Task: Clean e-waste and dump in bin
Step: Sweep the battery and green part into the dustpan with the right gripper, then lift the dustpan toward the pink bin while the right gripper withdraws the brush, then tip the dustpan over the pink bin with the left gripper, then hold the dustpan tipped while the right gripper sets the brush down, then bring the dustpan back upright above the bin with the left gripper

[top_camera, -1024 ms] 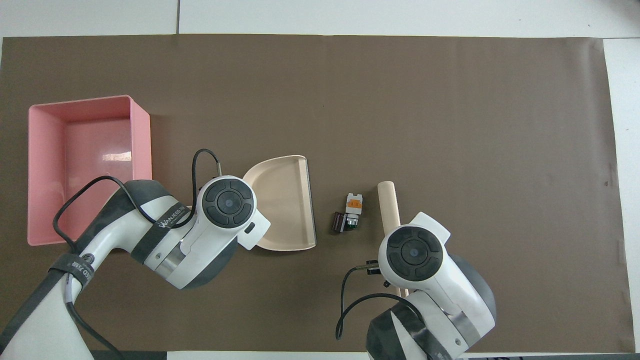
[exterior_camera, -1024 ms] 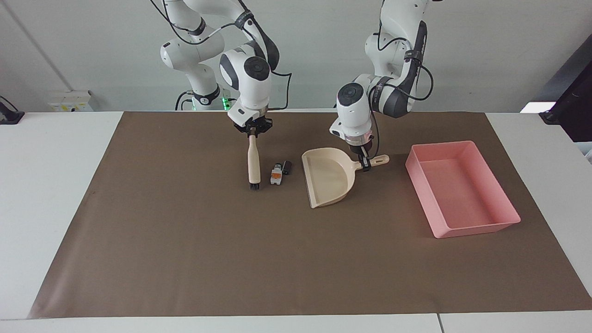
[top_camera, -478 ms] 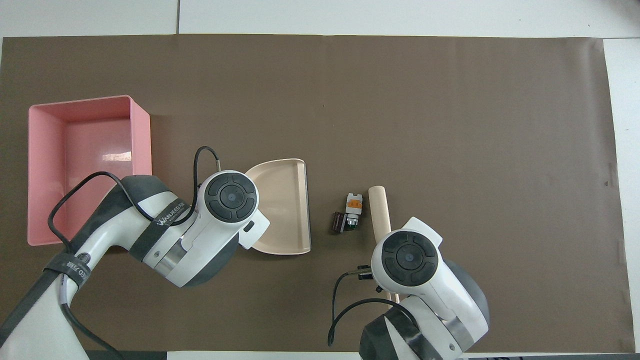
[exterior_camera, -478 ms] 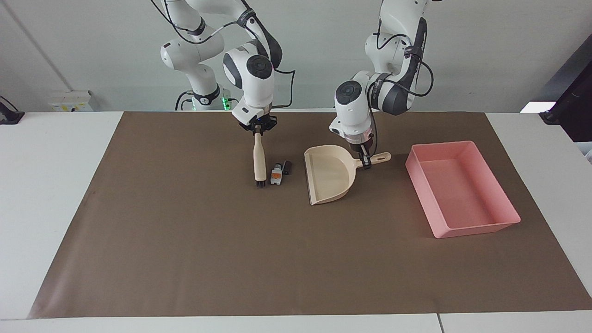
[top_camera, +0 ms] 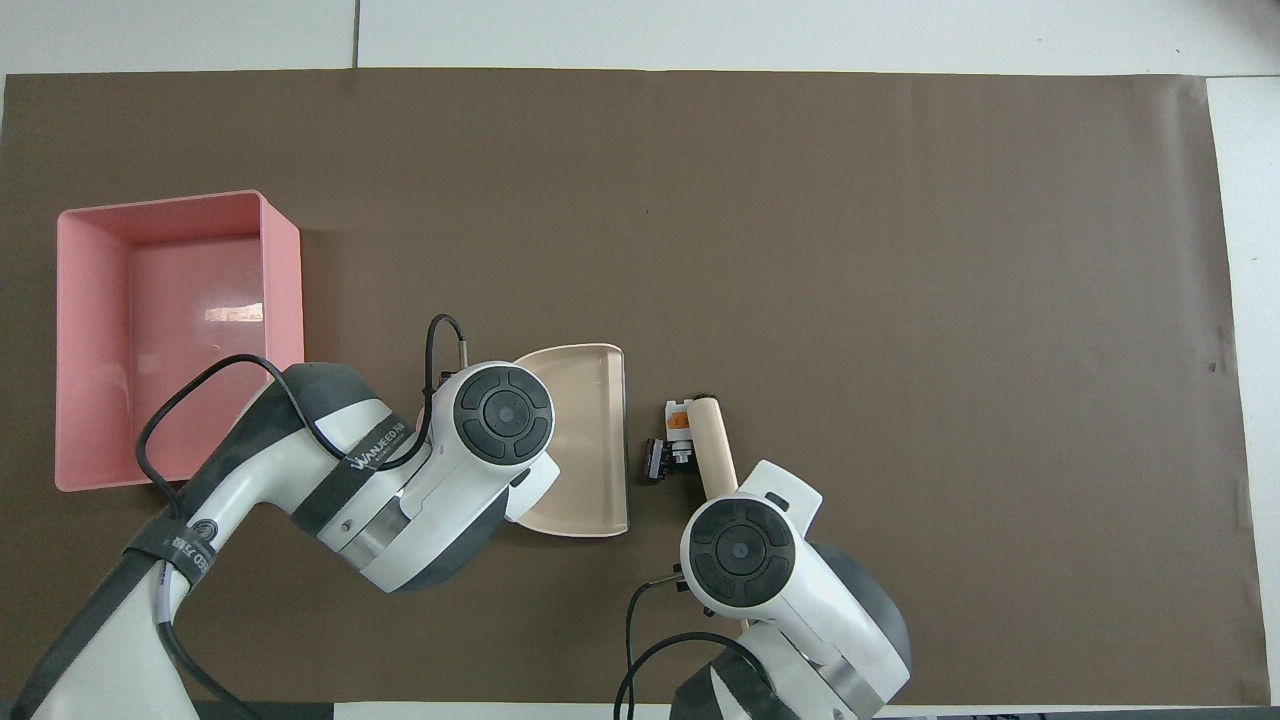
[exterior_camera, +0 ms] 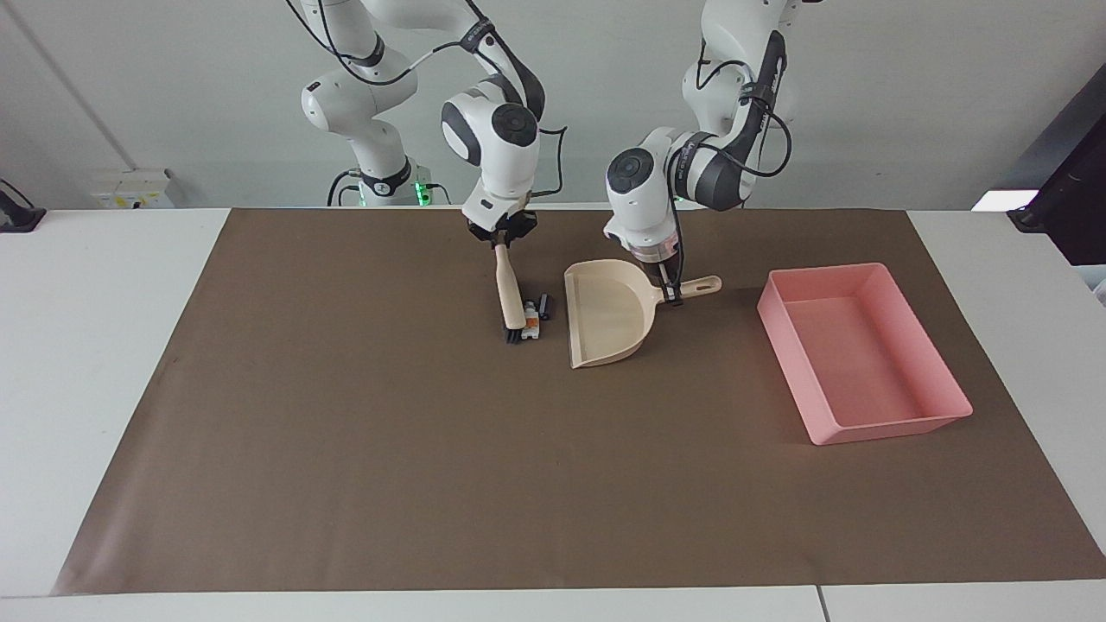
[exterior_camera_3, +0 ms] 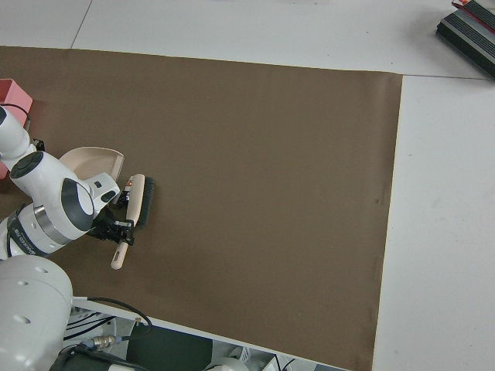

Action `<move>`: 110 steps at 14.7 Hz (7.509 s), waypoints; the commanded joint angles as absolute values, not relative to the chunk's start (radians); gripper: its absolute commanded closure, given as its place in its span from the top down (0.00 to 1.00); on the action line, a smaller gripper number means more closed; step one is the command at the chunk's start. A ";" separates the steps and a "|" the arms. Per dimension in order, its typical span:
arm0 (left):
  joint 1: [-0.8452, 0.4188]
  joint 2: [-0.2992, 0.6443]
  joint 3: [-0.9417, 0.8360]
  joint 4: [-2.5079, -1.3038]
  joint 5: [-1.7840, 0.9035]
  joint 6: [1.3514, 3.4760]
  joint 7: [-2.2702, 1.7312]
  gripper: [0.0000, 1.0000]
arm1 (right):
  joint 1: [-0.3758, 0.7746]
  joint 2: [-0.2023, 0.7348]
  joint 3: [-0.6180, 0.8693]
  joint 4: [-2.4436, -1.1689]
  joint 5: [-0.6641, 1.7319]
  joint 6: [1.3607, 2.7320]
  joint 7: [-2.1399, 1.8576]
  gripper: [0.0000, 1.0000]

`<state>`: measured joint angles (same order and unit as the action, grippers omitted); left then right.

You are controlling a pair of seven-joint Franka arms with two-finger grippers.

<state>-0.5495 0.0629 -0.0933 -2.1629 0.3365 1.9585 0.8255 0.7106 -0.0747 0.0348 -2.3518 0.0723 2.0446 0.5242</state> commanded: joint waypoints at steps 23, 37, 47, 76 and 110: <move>-0.568 0.043 -0.081 -2.215 0.357 1.944 0.804 0.00 | 0.313 -0.233 0.020 -2.120 0.045 1.643 0.375 0.00; -0.325 -0.077 -0.077 -2.220 0.059 2.051 1.248 0.00 | -0.222 -0.107 0.020 -2.282 -0.138 1.960 -0.164 0.00; -0.077 -0.124 -0.067 -2.191 -0.196 1.976 1.555 0.00 | -0.245 -0.109 0.021 -2.327 -0.140 2.013 -0.187 0.00; 0.454 0.364 0.112 -1.295 -0.218 1.480 2.102 0.00 | -0.137 -0.147 0.037 -2.044 -0.118 1.921 -0.218 1.00; 0.029 0.049 0.090 -1.557 0.204 1.574 1.698 0.00 | -0.089 -0.049 0.020 -1.631 -0.015 1.509 0.175 1.00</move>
<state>0.0581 0.1133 0.0812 -1.4760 0.2584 1.5736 1.6566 -0.0890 -0.0479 0.0199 -1.6483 -0.0261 1.5297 0.1699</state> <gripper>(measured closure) 0.661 0.000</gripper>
